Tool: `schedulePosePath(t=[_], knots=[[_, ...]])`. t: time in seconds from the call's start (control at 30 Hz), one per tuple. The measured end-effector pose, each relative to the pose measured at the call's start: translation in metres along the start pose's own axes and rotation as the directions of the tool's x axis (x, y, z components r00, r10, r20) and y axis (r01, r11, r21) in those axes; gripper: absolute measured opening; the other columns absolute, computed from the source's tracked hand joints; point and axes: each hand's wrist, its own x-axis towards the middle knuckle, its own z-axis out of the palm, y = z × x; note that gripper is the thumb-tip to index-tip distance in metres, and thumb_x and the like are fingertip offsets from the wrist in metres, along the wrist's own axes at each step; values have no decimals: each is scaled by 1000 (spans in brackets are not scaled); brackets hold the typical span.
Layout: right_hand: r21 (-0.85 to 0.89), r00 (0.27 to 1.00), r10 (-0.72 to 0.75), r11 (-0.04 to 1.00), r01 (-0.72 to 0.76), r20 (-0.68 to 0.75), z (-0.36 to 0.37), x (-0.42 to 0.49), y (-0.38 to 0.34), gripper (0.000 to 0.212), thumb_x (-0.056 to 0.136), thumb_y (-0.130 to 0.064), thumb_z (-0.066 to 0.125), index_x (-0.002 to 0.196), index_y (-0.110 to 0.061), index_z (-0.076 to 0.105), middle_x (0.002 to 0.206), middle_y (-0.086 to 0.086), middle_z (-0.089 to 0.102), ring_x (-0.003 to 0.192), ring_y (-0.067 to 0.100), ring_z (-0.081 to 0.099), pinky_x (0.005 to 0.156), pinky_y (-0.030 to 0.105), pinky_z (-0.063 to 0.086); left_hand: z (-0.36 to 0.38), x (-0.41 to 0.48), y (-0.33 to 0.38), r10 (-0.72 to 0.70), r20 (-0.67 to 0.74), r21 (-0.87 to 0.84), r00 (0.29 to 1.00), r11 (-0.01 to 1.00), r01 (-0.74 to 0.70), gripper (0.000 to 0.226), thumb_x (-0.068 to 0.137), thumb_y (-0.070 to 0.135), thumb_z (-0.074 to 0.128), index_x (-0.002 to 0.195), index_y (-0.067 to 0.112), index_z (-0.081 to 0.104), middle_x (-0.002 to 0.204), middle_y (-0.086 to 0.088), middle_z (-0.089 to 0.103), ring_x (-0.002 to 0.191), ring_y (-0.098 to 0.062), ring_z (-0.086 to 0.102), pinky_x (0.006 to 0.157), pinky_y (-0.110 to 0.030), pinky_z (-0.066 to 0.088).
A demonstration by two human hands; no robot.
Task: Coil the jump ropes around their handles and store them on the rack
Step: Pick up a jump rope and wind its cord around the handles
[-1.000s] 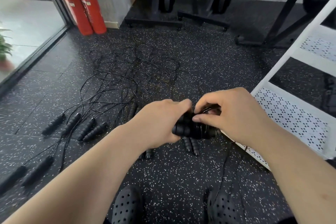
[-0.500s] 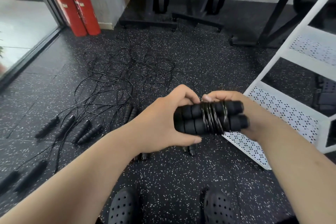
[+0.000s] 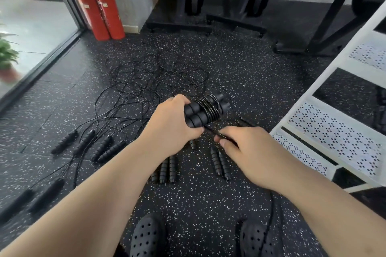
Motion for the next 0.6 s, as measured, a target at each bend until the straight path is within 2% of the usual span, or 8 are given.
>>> schedulePosePath(t=[0.07, 0.1, 0.2, 0.3, 0.4, 0.47, 0.6], knots=[[-75, 998, -43, 996, 40, -37, -11, -3, -3, 23, 110, -43, 49, 120, -39, 70, 79, -15, 67, 59, 1, 56, 53, 25, 38, 1, 0, -1, 38, 19, 65, 999, 997, -39, 47, 73, 40, 89, 110, 25, 66, 102, 7, 65, 93, -17, 62, 83, -37, 54], [-104, 997, -69, 993, 64, -46, -14, -4, -3, 23, 109, -44, 51, 119, -40, 71, 78, -15, 66, 62, 1, 56, 55, 25, 38, 2, 0, 0, 55, 40, 92, 998, 994, -59, 43, 72, 41, 89, 106, 26, 68, 99, 7, 64, 91, -18, 62, 84, -40, 56], [-146, 988, -137, 981, 126, -69, -21, -2, 0, 19, 105, -49, 56, 112, -43, 73, 88, -17, 72, 78, 4, 64, 73, 35, 55, 5, -4, 4, 123, 142, 179, 982, 973, -148, 40, 70, 45, 87, 101, 31, 67, 98, 10, 59, 92, -20, 62, 83, -43, 57], [-61, 978, -166, 985, 159, -123, -30, 3, 10, 15, 99, -52, 63, 103, -45, 76, 85, -25, 71, 79, -1, 65, 76, 37, 57, 11, -11, 12, 219, 253, 230, 942, 932, -278, 43, 75, 44, 85, 112, 38, 65, 103, 13, 53, 98, -17, 62, 81, -44, 59], [25, 976, -146, 988, 152, -162, -36, 10, 24, 11, 94, -53, 69, 95, -45, 76, 81, -27, 72, 79, -3, 66, 79, 38, 57, 18, -17, 20, 352, 319, 186, 880, 887, -422, 48, 78, 39, 85, 121, 36, 63, 103, 14, 50, 101, -15, 61, 82, -44, 58], [81, 979, -115, 988, 130, -168, -37, 14, 34, 10, 89, -53, 77, 88, -43, 76, 82, -25, 73, 82, -3, 67, 82, 37, 56, 20, -19, 23, 439, 343, 126, 830, 854, -504, 49, 81, 37, 86, 122, 34, 60, 105, 17, 48, 103, -11, 56, 89, -41, 55], [272, 992, -26, 961, 59, -125, -39, 20, 52, 19, 82, -48, 87, 80, -33, 77, 81, -18, 76, 78, 0, 70, 77, 30, 53, 14, -21, 28, 502, 330, -14, 800, 849, -528, 51, 82, 35, 87, 123, 37, 57, 108, 23, 49, 106, -4, 50, 97, -34, 49]])
